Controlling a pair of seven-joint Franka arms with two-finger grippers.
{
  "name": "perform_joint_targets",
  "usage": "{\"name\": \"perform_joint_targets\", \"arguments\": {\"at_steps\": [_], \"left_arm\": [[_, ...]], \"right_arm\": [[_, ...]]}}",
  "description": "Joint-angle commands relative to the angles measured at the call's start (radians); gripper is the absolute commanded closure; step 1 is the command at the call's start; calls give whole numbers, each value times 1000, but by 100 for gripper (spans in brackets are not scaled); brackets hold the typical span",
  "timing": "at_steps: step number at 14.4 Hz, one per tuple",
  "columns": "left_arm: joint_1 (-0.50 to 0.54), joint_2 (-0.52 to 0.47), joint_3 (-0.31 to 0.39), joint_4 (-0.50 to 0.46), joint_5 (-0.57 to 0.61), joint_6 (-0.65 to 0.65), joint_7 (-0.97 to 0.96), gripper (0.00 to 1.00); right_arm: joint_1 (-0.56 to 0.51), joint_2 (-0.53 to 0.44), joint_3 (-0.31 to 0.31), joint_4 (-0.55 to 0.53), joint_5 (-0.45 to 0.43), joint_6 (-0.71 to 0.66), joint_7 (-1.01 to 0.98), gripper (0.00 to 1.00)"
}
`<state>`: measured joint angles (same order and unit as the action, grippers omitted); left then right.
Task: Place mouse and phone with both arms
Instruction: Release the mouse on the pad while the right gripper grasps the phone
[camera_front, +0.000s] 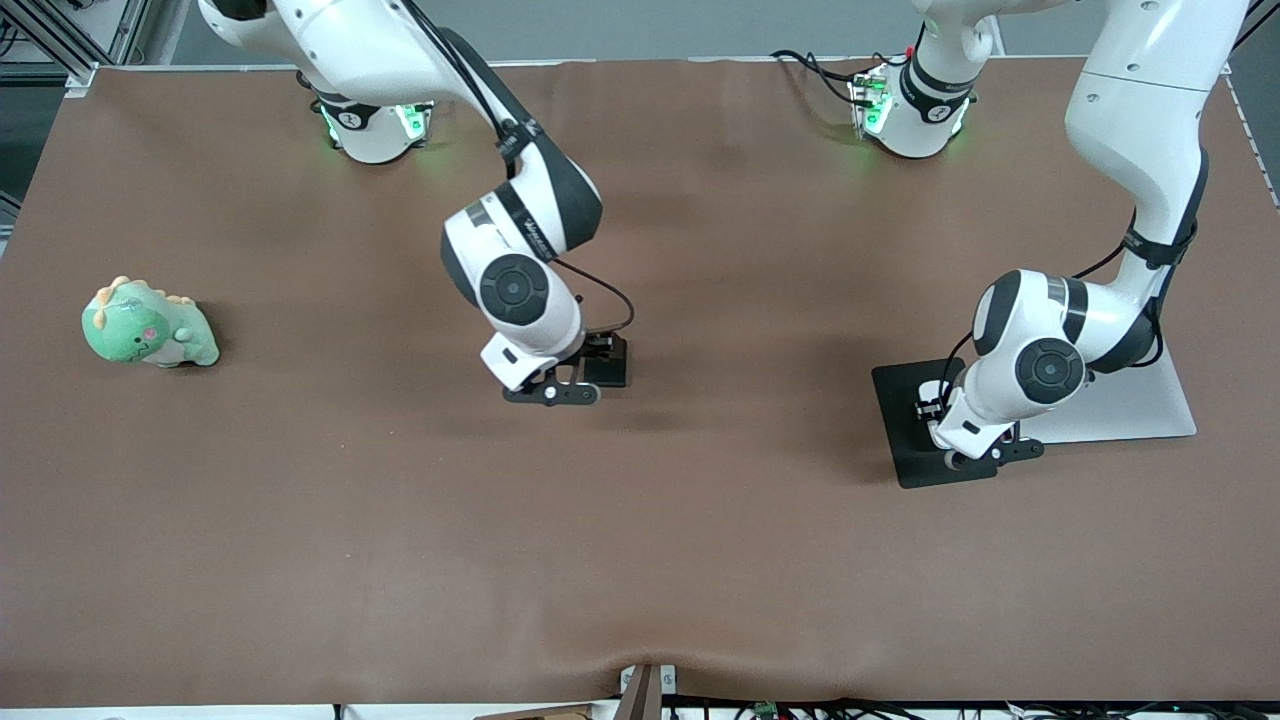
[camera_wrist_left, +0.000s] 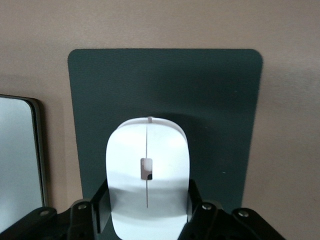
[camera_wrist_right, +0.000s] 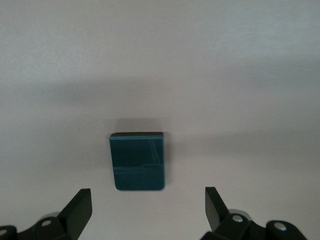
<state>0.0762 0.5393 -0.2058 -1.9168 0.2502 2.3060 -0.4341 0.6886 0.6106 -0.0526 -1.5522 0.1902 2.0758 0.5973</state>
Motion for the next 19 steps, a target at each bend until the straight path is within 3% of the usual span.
{"name": "perform_joint_targets", "arguments": {"at_steps": [1, 4, 6, 7, 8, 9, 13, 19], "left_arm": [[17, 4, -11, -31, 26, 64, 3, 68], [17, 27, -11, -30, 33, 110, 9, 63], [14, 30, -12, -25, 43, 112, 9, 52], [10, 28, -12, -25, 41, 112, 9, 43], [4, 30, -12, -22, 41, 110, 9, 11], [5, 28, -12, -19, 43, 110, 9, 0], [-6, -73, -47, -1, 38, 60, -2, 0], [0, -297, -86, 238, 8, -358, 5, 0]], "right_arm": [[26, 6, -9, -55, 18, 93, 15, 0], [34, 35, -9, -75, 22, 165, 13, 0], [45, 50, -9, -97, 22, 222, 13, 0], [46, 55, -9, -118, 22, 262, 10, 0], [46, 63, -9, -138, 22, 291, 1, 0], [48, 70, -9, -143, 22, 300, -2, 0], [65, 96, -9, -140, 25, 313, 10, 0], [86, 112, -7, -137, 90, 345, 18, 0]]}}
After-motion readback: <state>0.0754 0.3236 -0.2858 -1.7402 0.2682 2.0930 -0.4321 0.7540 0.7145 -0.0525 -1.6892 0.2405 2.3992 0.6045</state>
